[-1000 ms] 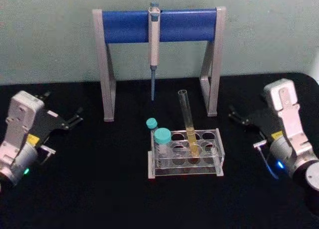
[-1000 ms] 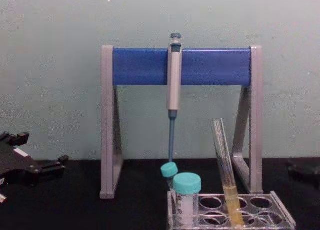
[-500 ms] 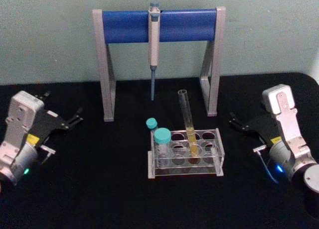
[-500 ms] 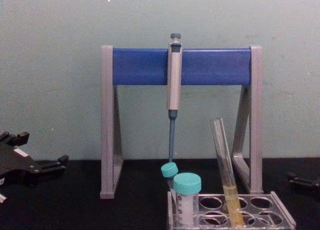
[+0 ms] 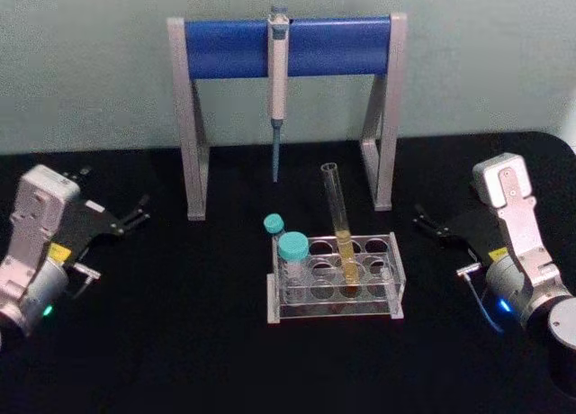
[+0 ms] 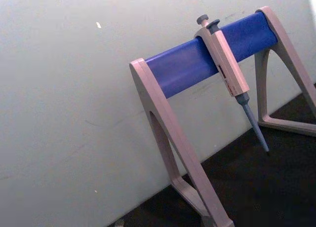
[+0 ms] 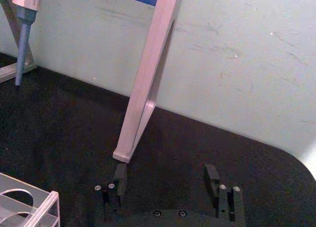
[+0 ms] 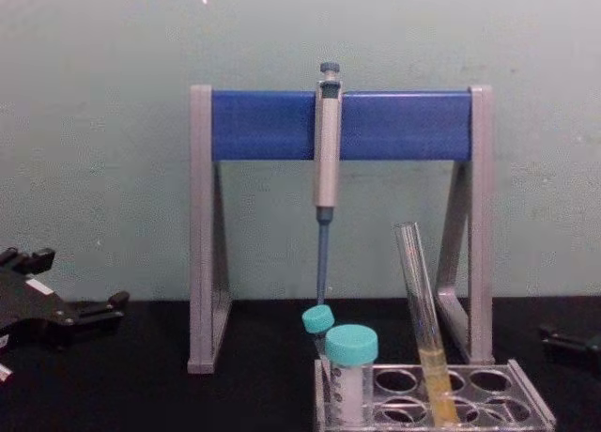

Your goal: Pick up the test tube from the test tube rack, shake it, then place it back into the test tube rack.

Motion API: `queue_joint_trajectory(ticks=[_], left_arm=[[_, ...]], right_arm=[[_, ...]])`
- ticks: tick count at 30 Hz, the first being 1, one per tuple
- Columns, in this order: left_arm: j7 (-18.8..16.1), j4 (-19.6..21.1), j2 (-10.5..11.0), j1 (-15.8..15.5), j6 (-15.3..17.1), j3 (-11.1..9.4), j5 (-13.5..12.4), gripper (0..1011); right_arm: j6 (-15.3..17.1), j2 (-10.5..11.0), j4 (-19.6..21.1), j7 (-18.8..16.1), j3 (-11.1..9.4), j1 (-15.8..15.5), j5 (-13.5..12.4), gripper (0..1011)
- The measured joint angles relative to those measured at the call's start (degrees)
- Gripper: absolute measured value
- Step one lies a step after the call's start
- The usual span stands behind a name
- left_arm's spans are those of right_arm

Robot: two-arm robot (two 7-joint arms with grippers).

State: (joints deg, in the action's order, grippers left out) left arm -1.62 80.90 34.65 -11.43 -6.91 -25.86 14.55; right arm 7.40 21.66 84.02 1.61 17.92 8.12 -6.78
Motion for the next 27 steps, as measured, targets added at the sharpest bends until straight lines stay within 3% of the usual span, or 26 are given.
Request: queue_joint_trajectory(ticks=[27], left_arm=[[0.0, 0.0, 0.0, 0.0, 0.0, 0.0, 0.0, 1001]], right_arm=[[0.0, 0.1, 0.1, 0.1, 0.1, 0.0, 0.0, 1000]])
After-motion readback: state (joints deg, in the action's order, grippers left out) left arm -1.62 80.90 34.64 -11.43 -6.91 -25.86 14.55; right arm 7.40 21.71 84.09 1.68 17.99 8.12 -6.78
